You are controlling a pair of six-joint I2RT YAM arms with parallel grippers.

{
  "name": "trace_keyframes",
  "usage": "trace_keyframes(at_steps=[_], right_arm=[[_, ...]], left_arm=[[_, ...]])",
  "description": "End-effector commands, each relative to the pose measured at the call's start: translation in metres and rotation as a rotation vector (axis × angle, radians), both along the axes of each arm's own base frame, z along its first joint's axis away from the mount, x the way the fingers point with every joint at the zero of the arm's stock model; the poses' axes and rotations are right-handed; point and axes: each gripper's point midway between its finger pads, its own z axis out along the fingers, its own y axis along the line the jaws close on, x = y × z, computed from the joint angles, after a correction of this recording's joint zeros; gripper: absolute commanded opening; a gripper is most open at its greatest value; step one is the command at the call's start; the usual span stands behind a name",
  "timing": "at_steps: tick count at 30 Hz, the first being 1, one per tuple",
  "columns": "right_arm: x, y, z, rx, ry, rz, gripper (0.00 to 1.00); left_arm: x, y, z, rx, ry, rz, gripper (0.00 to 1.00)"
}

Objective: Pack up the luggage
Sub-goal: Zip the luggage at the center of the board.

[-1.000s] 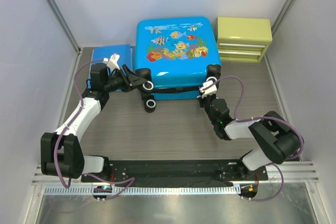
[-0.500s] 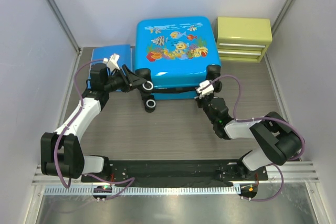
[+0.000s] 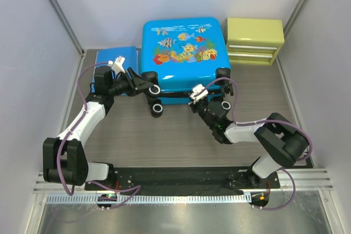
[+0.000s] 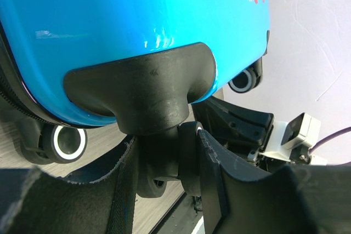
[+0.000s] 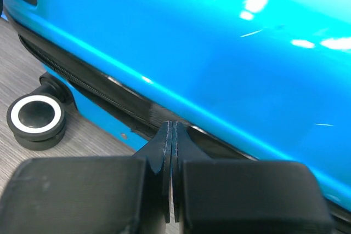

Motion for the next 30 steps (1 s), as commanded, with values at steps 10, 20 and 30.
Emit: trace_keyframes(at_steps=[10,20,30], right_arm=[[0.000,-0.055,-0.001,0.007,0.066,-0.221,0.16],[0.014,-0.102,-0.015,0.007,0.181,-0.298,0.56],[0.021,-0.105,-0.016,0.019,0.149,-0.324,0.56]], left_arm=[[0.002,-0.007,0.067,-0.050,-0.275,-0.079,0.00],[0.007,0.004,0.066,-0.035,-0.257,-0.037,0.01],[0.006,0.007,0.068,-0.037,-0.261,-0.035,0.00]])
